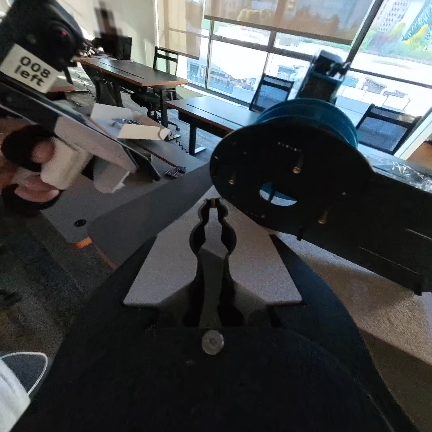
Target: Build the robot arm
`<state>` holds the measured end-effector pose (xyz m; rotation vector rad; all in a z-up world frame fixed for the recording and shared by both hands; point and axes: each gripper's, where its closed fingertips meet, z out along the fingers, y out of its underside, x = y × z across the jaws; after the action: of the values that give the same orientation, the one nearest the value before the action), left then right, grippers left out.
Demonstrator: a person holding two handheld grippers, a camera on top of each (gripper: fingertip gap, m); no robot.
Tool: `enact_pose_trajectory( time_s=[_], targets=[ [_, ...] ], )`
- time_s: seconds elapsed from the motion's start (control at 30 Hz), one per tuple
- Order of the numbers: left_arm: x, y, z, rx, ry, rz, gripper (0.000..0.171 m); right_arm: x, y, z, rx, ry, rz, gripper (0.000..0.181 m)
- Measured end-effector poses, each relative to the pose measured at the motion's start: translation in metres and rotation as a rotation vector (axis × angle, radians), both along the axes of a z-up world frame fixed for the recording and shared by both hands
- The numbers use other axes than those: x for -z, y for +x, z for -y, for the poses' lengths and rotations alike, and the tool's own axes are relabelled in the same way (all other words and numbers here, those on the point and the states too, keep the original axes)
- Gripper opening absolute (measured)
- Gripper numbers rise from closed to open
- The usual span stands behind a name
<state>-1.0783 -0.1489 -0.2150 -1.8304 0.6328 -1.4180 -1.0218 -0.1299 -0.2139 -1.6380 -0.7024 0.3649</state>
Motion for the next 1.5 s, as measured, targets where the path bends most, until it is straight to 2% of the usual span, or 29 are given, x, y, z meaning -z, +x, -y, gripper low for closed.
enact_pose_trajectory(
  time_s=[0.13, 0.23, 0.37, 0.53, 0.6, 0.73, 0.87, 1.2, 1.37, 1.5],
  targets=[
    [0.000, 0.012, 0.002, -0.026, -0.046, 0.058, 0.045, 0.001, -0.020, 0.016, -0.102, 0.044, 0.084, 0.004],
    [-0.003, 0.019, 0.002, -0.010, -0.077, 0.090, 0.036, 0.002, -0.030, 0.022, -0.137, 0.074, 0.155, 0.005],
    [0.009, 0.027, 0.005, 0.014, -0.101, 0.047, 0.041, 0.006, -0.038, 0.029, -0.175, 0.096, 0.207, 0.005],
    [0.014, 0.033, 0.014, 0.066, -0.112, 0.041, 0.018, 0.017, -0.038, 0.032, -0.197, 0.097, 0.255, 0.005],
    [0.015, 0.033, 0.016, 0.084, -0.126, 0.054, 0.009, 0.018, -0.038, 0.032, -0.215, 0.095, 0.242, 0.004],
    [0.017, 0.032, 0.016, 0.105, -0.109, 0.051, 0.004, 0.020, -0.040, 0.033, -0.251, 0.079, 0.194, 0.006],
    [0.019, 0.030, 0.012, 0.119, -0.149, 0.079, 0.004, 0.022, -0.042, 0.029, -0.261, 0.056, 0.139, 0.006],
    [0.009, 0.026, -0.004, 0.164, -0.310, 0.293, 0.004, 0.012, -0.043, 0.014, -0.279, 0.047, 0.012, 0.007],
    [0.003, 0.026, -0.007, 0.203, -0.375, 0.382, 0.003, 0.010, -0.037, 0.011, -0.278, 0.072, 0.032, 0.012],
    [0.003, 0.028, -0.006, 0.235, -0.392, 0.381, 0.003, 0.005, -0.040, 0.015, -0.313, 0.096, 0.041, 0.010]
  ],
)
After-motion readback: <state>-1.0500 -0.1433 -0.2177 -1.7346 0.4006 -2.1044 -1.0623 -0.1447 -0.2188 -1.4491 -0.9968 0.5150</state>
